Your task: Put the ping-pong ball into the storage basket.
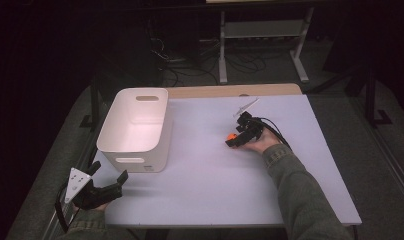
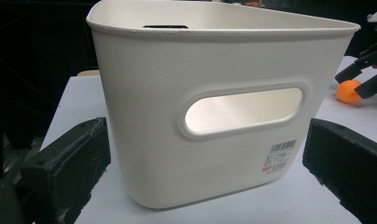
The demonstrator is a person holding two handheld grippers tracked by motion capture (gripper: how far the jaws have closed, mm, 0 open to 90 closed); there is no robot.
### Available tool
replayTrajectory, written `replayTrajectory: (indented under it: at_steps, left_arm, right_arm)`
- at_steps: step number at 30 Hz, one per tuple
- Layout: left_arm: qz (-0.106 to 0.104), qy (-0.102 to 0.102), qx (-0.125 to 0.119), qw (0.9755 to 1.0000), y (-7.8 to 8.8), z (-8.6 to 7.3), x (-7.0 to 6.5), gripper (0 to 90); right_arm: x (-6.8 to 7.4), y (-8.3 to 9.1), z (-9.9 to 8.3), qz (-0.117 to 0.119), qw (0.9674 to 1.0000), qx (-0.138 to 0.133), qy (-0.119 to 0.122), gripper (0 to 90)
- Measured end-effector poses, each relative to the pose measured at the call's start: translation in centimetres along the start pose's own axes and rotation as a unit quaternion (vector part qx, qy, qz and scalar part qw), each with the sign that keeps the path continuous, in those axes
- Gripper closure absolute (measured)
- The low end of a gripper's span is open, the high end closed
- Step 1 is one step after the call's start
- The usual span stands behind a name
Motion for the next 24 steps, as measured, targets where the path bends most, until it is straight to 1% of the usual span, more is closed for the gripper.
replayTrajectory:
  at_steps: [2, 3, 4, 5, 6, 8, 11, 12, 15, 17, 24]
  left_arm:
    - [0.0, 0.0, 0.0, 1.0, 0.0, 0.0, 0.0, 0.3]
    - [-0.001, 0.0, 0.0, 1.0, 0.0, 0.0, 0.0, 0.2]
    - [-0.001, 0.0, 0.0, 1.0, 0.0, 0.0, 0.0, 0.3]
    - [-0.001, 0.0, 0.0, 1.0, 0.0, 0.0, 0.0, 0.3]
    - [-0.001, 0.0, 0.0, 1.0, 0.0, 0.0, 0.0, 0.2]
    - [-0.001, 0.001, -0.001, 1.0, 0.0, 0.0, 0.0, 0.2]
    - [-0.002, 0.001, 0.0, 1.0, 0.0, 0.0, 0.0, 0.2]
    - [-0.003, 0.001, 0.0, 1.0, 0.0, 0.0, 0.0, 0.2]
    - [-0.003, 0.001, 0.0, 1.0, 0.0, 0.0, 0.0, 0.2]
    - [-0.003, 0.001, 0.0, 1.0, 0.0, 0.0, 0.0, 0.2]
    - [-0.004, 0.001, 0.001, 1.0, -0.1, 0.0, 0.0, 0.2]
  right_arm:
    - [0.0, -0.1, -0.1, 0.003, 1.0, 0.004, 0.001, 17.6]
    - [0.1, -0.4, -0.2, 0.002, 0.9999, 0.009, 0.004, 21.1]
    - [0.1, -0.4, -0.2, 0.002, 0.9999, 0.009, 0.004, 21.1]
    - [0.1, -0.5, -0.3, 0.004, 0.9999, 0.012, 0.005, 26.8]
    - [0.2, -0.6, -0.3, 0.004, 0.9999, 0.012, 0.007, 28.5]
    - [0.3, -0.7, -0.3, 0.008, 0.9998, 0.013, 0.009, 36.2]
    - [0.4, -0.7, -0.3, 0.008, 0.9998, 0.012, 0.01, 47.3]
    - [0.4, -0.7, -0.3, 0.011, 0.9998, 0.012, 0.011, 49.2]
    - [0.5, -0.6, -0.3, 0.009, 0.9998, 0.012, 0.014, 49.6]
    - [0.5, -0.4, -0.2, 0.008, 0.9997, 0.008, 0.02, 49.7]
    - [0.5, 0.5, 0.0, 0.01, 0.9998, 0.003, 0.016, 49.8]
Point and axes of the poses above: each handheld gripper's, and its own axes: y roughly backward along the jaws, z roughly out of its top, x roughly to its left, the point moved 9 cm from there along -y, roughly forward along the jaws, and after that the axes turned 11 degrees about -z, right-handed, at the moved point
